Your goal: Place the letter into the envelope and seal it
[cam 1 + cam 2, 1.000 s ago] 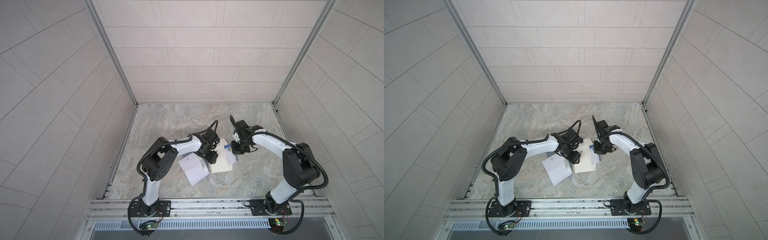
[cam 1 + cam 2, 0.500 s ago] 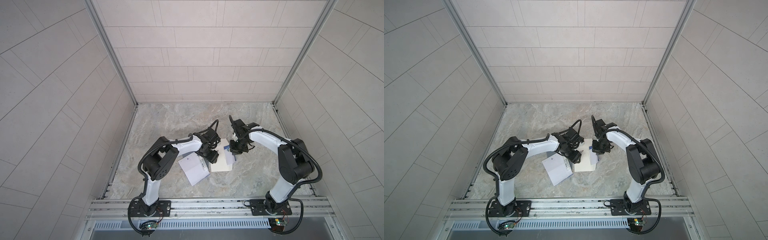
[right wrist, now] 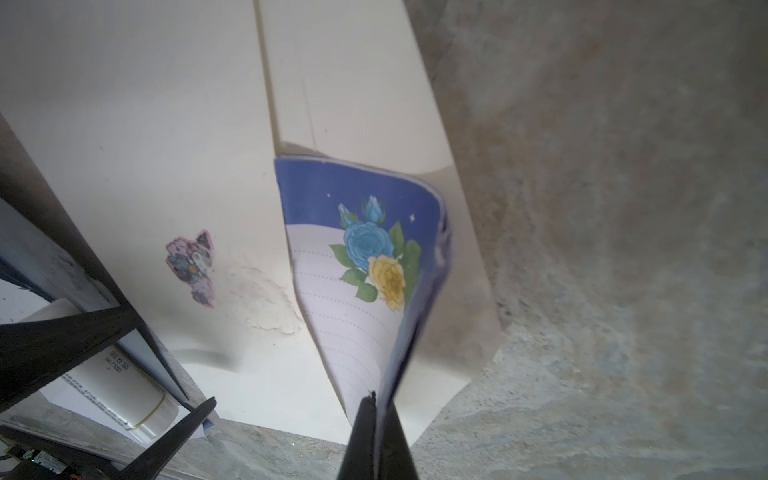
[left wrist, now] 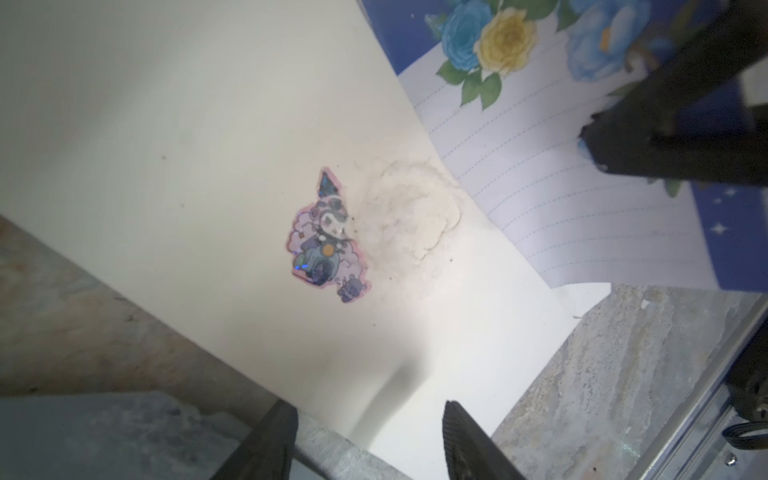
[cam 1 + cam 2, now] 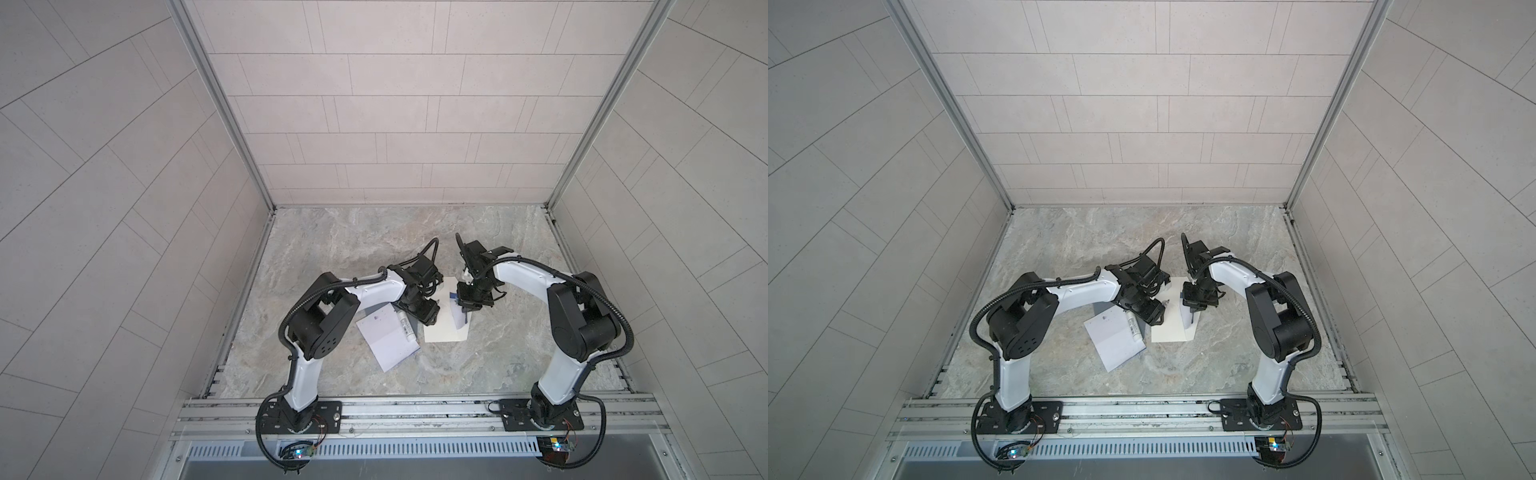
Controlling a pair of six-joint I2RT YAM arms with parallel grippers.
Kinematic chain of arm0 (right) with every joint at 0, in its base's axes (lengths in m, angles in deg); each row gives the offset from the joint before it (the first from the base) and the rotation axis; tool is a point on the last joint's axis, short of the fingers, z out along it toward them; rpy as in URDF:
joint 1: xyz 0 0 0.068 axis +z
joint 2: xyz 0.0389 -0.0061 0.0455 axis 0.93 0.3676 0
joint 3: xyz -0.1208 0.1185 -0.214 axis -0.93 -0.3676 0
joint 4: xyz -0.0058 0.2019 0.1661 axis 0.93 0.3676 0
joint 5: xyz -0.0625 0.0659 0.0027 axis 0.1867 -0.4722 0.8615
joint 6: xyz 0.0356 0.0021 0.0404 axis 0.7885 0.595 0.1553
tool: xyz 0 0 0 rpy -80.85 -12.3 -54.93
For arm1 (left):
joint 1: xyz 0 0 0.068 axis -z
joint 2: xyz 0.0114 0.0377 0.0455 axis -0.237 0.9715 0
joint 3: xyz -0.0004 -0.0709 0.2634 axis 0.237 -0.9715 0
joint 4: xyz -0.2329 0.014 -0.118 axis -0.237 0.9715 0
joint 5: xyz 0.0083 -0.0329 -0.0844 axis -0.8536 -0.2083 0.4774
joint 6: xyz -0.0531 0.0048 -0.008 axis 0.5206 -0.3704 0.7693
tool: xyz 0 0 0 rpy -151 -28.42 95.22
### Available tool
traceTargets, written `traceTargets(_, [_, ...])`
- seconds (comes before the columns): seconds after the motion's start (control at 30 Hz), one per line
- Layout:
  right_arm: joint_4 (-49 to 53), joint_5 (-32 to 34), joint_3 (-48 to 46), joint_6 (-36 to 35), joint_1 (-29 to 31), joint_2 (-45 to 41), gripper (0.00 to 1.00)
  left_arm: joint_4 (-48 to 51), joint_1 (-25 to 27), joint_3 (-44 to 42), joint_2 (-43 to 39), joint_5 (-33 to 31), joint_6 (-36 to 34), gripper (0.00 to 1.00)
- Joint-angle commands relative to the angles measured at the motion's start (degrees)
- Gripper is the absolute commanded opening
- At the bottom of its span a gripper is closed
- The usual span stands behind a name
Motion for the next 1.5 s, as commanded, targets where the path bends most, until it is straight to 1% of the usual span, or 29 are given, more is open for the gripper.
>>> traceTargets(0.0, [-1.0,-1.7,-0.8,-0.6,0.5,1.1,0.00,0.6,0.3,0.0,2.6,-0.1,-0.3,0.63])
traceTargets(0.23, [-1.1,-2.1,-1.3,-1.4,0.7,1.4,0.00,0.3,0.3,0.1,3.3,-1.1,0.0,0.63])
traceTargets(0.4, [1.1,5.5,-1.6,0.7,0.5,-1.6,0.00,0.1,0.3,0.2,3.3,-2.2,0.3,0.62])
traceTargets(0.5, [2.6,8.2,-1.5,2.1,0.3,-2.9,0.00,0.0,0.3,0.2,3.4,-2.2,0.3,0.62])
traceTargets(0.83, [4.1,8.4,-0.1,3.3,0.4,-3.9,0.00,-0.7,0.3,-0.2,3.9,-1.9,0.1,0.62])
traceTargets(1.2, [3.8,8.3,1.5,3.9,0.3,-7.1,0.00,-1.9,0.3,-0.4,5.7,-1.7,-0.1,0.60])
traceTargets(1.47, [3.3,9.5,0.6,5.7,0.3,-5.8,0.00,-2.0,0.3,0.5,7.1,-1.8,-0.2,0.59])
